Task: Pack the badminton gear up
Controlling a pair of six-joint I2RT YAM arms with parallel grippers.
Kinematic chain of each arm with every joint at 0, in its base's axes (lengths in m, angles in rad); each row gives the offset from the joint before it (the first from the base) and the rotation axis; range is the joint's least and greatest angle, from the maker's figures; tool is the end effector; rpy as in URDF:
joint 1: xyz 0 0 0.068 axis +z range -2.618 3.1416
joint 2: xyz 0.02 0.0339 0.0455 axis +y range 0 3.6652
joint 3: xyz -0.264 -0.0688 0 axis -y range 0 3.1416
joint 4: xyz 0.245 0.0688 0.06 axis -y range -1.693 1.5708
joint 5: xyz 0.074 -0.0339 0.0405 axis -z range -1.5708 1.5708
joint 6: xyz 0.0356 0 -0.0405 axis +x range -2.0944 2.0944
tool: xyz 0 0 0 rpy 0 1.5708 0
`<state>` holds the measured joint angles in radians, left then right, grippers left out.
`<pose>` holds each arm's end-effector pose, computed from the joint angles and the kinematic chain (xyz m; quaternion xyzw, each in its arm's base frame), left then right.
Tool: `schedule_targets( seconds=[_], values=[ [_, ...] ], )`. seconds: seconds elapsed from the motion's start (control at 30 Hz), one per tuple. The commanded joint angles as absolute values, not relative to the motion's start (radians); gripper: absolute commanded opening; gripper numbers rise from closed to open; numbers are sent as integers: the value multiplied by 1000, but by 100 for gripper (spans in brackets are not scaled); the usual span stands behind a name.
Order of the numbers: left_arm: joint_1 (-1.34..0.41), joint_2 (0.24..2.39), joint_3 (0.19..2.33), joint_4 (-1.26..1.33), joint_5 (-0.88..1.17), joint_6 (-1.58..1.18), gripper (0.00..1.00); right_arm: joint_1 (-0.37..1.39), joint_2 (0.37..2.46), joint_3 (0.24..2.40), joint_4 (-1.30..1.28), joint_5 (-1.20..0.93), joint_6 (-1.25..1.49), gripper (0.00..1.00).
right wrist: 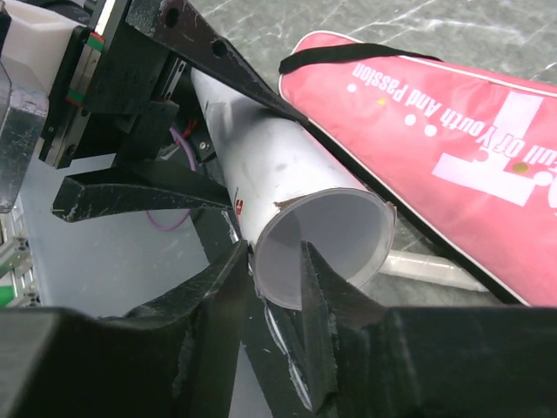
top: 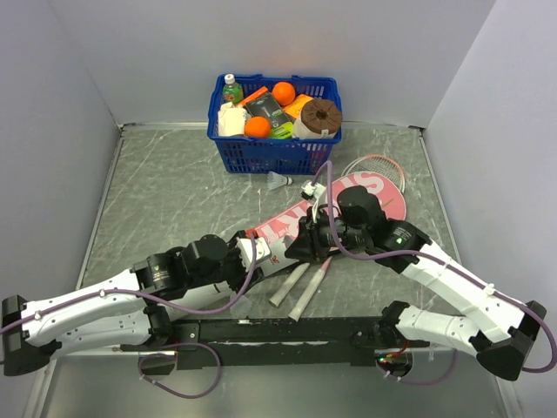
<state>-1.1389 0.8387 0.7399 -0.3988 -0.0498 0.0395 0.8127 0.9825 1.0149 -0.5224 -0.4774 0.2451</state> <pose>0.0809 -0.1714 0.2931 0.4669 0.7214 -0.2487 0.4469 0.1322 0.1635 0.3513 -0.3501 0.7658 0.4273 0.3293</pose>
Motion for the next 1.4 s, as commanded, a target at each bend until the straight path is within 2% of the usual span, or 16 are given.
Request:
schedule_targets(
  seconds=[0.0,0.03,0.3,0.73,1.0,1.17,1.37],
  values=[
    [-1149,833,744,-336,-72,32,1,807,991,1020,-477,-523,242,30],
    [-1150,836,742,-336,-75,31,1,807,996,1022,-471,-543,242,24],
    [-1161,841,739,-331,-87,25,1,804,994,1009,-449,-609,253,0],
    [-1210,828,721,-311,-93,8,1,661,911,934,-420,-854,221,0],
    [-1233,824,710,-313,-92,8,1,623,867,917,-437,-870,218,0],
    [-1243,798,696,-308,-89,8,1,586,821,922,-508,-784,215,0],
    [-1247,776,687,-304,-77,15,1,525,801,870,-465,-790,247,0]
  ],
)
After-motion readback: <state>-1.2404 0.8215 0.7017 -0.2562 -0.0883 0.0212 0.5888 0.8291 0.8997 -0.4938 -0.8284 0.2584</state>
